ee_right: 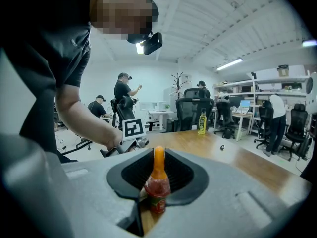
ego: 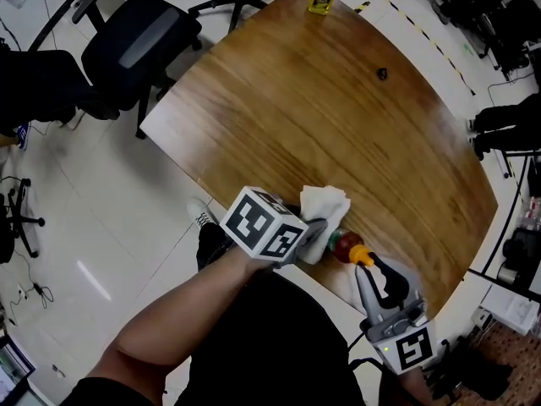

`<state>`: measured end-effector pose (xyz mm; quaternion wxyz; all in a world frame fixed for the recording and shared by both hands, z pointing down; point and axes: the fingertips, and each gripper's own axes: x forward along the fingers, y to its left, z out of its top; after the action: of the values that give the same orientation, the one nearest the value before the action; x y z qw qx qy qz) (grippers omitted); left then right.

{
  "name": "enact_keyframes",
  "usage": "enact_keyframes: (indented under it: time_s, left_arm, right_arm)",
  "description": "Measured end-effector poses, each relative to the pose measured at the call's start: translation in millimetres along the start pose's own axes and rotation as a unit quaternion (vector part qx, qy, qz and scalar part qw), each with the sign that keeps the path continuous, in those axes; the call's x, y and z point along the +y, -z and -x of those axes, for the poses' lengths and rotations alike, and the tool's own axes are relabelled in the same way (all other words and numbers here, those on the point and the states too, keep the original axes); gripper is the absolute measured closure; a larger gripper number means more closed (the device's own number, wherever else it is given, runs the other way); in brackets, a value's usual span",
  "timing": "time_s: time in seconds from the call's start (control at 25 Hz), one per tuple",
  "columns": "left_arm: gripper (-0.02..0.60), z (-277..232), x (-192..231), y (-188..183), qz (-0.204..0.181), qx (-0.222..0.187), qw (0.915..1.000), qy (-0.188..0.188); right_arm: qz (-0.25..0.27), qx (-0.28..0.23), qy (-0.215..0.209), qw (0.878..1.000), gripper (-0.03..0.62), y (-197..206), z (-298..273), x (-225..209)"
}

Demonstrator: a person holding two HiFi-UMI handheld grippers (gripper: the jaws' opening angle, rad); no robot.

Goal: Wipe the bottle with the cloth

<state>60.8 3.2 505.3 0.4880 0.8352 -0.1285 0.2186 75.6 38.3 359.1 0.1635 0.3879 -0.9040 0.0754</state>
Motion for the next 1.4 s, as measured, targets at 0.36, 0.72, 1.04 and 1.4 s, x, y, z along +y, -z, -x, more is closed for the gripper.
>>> enact_keyframes:
  time_s: [0.36, 0.72, 1.04, 1.4]
  left_arm:
    - [0.483, -7.9, 9.2, 0.3, -0.044, 0.022, 0.9964, -0.069]
    - [0.482, 51.2, -18.2, -1.2, 0.152, -0.187, 0.9692, 0.049]
    - [0.482, 65.7, -61.9, 27.5, 0.286, -0.308, 0.8866, 0.194]
    - [0.482, 52.2, -76.2, 17.4, 0.300, -0.395, 0.8456, 0.197]
  right_arm:
    - [0.008, 0.002, 0.004, 1.000, 0.539, 0.4, 0.4, -1.1]
    - [0.016, 0.006, 0.003, 1.000, 0.539, -2.3, -0.2, -0.9]
    - [-0.007, -0.019, 0.069, 0.997, 0.539, -4.0, 0.4, -3.2]
    - [0.000, -0.024, 0.109, 0.994, 0.539, -3.3, 2.0, -1.3]
